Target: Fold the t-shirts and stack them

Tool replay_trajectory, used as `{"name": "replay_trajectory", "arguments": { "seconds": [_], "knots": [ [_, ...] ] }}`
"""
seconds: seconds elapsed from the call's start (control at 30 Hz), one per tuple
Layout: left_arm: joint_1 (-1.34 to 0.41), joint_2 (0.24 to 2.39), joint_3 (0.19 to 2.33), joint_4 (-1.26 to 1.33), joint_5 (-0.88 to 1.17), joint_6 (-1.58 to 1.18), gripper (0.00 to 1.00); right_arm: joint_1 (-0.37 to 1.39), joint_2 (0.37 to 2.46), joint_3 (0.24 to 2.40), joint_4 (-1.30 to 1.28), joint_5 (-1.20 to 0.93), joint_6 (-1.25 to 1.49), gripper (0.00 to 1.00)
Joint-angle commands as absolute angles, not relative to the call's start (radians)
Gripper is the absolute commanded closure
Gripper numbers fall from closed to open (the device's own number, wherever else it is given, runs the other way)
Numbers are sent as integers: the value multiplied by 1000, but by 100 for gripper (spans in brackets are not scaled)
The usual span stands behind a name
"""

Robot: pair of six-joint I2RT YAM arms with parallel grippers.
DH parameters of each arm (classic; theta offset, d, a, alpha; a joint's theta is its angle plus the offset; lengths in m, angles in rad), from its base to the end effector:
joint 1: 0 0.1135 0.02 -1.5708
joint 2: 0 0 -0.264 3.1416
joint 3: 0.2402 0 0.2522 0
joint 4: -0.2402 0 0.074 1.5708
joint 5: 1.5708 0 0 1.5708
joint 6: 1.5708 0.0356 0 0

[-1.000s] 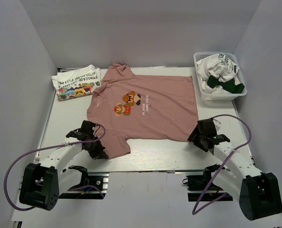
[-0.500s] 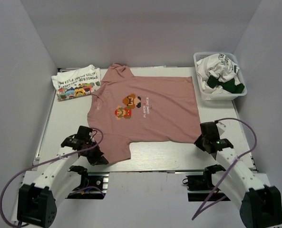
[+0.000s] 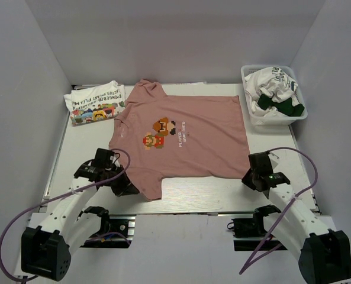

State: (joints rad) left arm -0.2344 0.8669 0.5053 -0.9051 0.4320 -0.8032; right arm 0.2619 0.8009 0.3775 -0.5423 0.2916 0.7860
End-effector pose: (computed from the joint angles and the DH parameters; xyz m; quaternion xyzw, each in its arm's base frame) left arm 0.1243 -0.0450 0.1828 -0.2397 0.9358 -0.2573 0.0234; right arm 0.1434 0.0278 0.1682 0.2865 0.9010 0.0274 0.3246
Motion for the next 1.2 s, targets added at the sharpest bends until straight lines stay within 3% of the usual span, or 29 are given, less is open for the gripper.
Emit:
{"name": "replay_trajectory", "arguments": {
  "seconds": [0.0,0.07,0.1,0.17,0.4,0.47,0.5,0.53,0.63,0.87,1.17],
  "knots": [
    [-238,906,583,-815,474,-776,100,253,844,416,-476,305,761,81],
    [-238,925,595,-815,465,-767,100,256,884,417,-459,319,762,76],
    [-238,934,595,-815,465,-758,100,256,906,419,-448,324,762,66],
    [-238,954,595,-815,465,-758,100,258,939,425,-443,333,767,58],
    [-238,963,595,-805,465,-758,100,250,992,419,-401,387,769,50],
    [-238,963,595,-805,465,-758,100,249,1014,420,-391,382,759,58],
    [-238,963,607,-805,465,-758,100,249,1025,423,-385,371,758,66],
    [-238,974,607,-795,465,-758,100,247,1032,428,-382,370,758,82],
    [-238,997,655,-750,465,-758,100,248,1023,439,-376,350,750,100],
    [-238,1090,753,-597,500,-738,100,249,999,502,-368,321,695,100],
    [-213,1411,1032,-428,445,-729,100,244,1182,698,-314,267,634,100]
  ]
}}
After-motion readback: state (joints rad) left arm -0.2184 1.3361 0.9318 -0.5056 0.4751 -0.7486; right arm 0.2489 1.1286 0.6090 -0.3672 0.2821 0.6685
